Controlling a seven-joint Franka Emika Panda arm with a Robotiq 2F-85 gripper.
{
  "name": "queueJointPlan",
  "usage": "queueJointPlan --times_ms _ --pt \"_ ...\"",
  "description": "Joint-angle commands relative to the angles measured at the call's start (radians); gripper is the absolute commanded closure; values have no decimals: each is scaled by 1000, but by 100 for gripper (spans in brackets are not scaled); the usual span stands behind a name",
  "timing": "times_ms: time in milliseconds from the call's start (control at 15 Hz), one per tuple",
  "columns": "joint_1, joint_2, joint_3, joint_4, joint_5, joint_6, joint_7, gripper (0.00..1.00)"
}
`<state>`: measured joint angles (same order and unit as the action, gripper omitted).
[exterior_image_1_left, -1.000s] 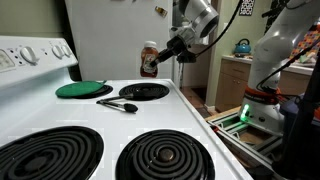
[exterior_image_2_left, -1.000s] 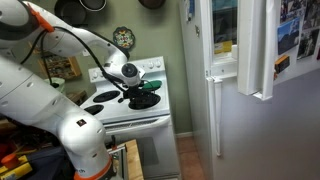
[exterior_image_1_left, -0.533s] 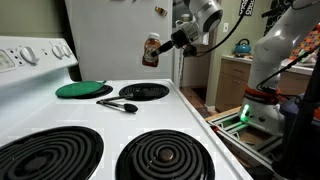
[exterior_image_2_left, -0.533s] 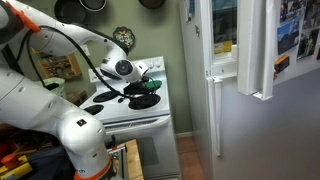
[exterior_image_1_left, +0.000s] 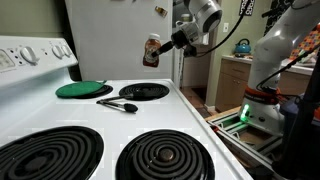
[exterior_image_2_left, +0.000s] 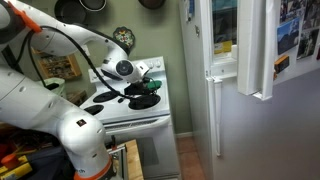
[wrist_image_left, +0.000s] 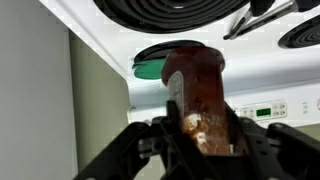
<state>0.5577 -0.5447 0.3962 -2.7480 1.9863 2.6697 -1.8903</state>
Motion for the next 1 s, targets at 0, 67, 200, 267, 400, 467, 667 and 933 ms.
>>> queueJointPlan --times_ms 0,67,200,267,400,467,667,933 --pt "-17 -36 -63 0 21 48 3 81" --pt "-20 -44 -88 1 18 71 9 81" --pt "-22 -59 -140 3 17 109 14 81" --pt "-24 -67 -164 4 14 136 20 81" --pt "-28 -104 -212 -17 2 177 38 81" --pt "-29 -108 -233 -12 -2 219 39 81" --pt "-22 -135 -301 -6 -6 330 16 81" --pt "4 -171 -394 -6 1 424 -7 81"
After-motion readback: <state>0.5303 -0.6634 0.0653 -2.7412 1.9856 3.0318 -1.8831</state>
